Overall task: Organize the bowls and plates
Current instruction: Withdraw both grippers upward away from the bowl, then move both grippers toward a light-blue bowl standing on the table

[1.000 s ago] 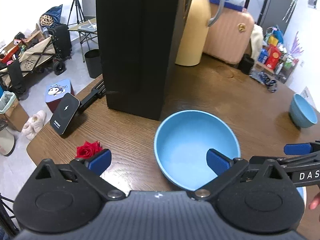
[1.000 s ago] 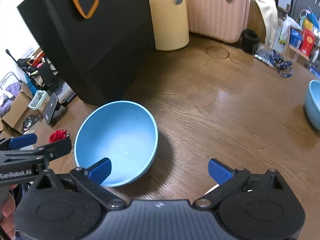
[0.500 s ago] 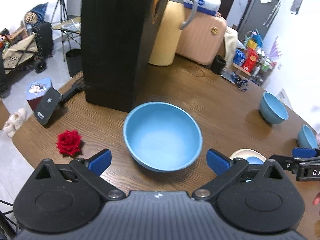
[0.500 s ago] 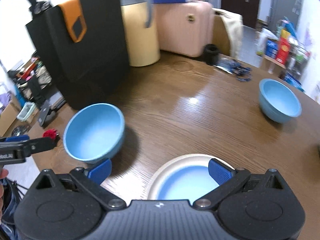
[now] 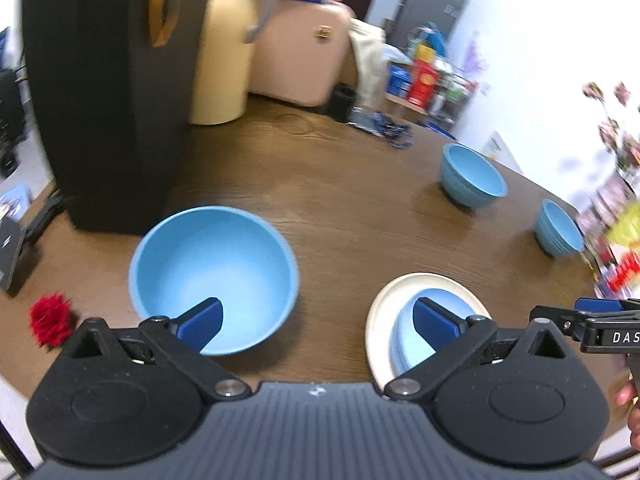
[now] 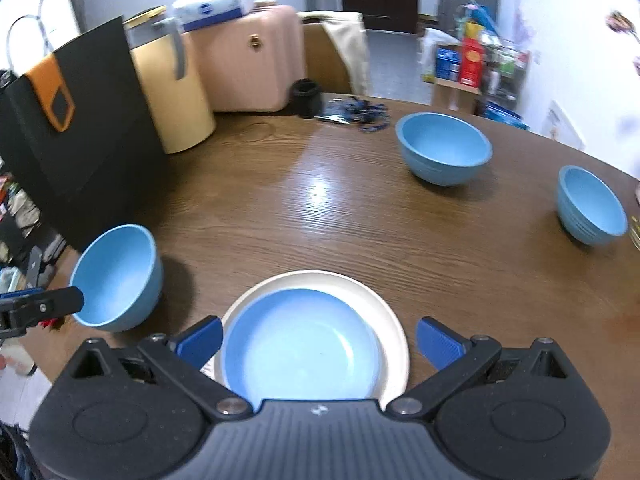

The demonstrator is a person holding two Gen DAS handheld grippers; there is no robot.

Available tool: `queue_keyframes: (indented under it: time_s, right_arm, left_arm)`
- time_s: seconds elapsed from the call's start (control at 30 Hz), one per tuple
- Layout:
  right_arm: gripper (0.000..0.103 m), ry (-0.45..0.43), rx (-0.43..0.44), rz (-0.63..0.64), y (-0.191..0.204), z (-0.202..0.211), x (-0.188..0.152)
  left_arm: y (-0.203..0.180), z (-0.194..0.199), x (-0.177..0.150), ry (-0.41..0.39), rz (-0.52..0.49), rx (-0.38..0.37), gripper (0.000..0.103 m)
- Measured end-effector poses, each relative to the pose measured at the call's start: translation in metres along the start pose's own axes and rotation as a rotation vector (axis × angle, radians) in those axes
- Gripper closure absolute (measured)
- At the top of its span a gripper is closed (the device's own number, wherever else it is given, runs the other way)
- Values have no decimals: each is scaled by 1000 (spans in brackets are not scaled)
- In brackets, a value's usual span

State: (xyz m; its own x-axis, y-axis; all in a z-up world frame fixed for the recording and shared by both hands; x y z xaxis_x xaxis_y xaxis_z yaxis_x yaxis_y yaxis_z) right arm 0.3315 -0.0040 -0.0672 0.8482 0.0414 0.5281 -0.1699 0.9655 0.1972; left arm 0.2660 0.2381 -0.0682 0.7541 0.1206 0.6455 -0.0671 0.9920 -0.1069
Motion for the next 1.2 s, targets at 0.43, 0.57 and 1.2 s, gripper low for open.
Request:
queue_keyframes:
  time_s: [0.43, 0.57, 1.2]
  right_arm:
    - [0, -72, -140, -215, -71, 23, -5]
    - [0, -97, -165, -249, -82, 27, -3]
    - [0, -179, -155, -350, -100, 17, 46]
  left_arm:
    - [-65, -33, 43, 11, -178, -155, 0]
    - [-79, -43, 56, 26, -208, -163, 0]
    - [-127, -62, 127, 1, -349, -60, 0]
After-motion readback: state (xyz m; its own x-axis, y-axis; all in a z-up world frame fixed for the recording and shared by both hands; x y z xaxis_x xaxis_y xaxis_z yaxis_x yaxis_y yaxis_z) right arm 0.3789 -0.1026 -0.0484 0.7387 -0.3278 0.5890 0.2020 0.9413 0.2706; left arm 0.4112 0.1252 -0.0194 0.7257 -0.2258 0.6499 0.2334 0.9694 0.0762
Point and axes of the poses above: each gripper's, at about its wrist camera, not at the fingertips, and z roughly against the way its jaws point, y to its left, x to its top, the point moved 6 cm from there along -z, roughly the way its jaws point, and after that the axes turned 12 degrees about -z, right-handed, at the moved point
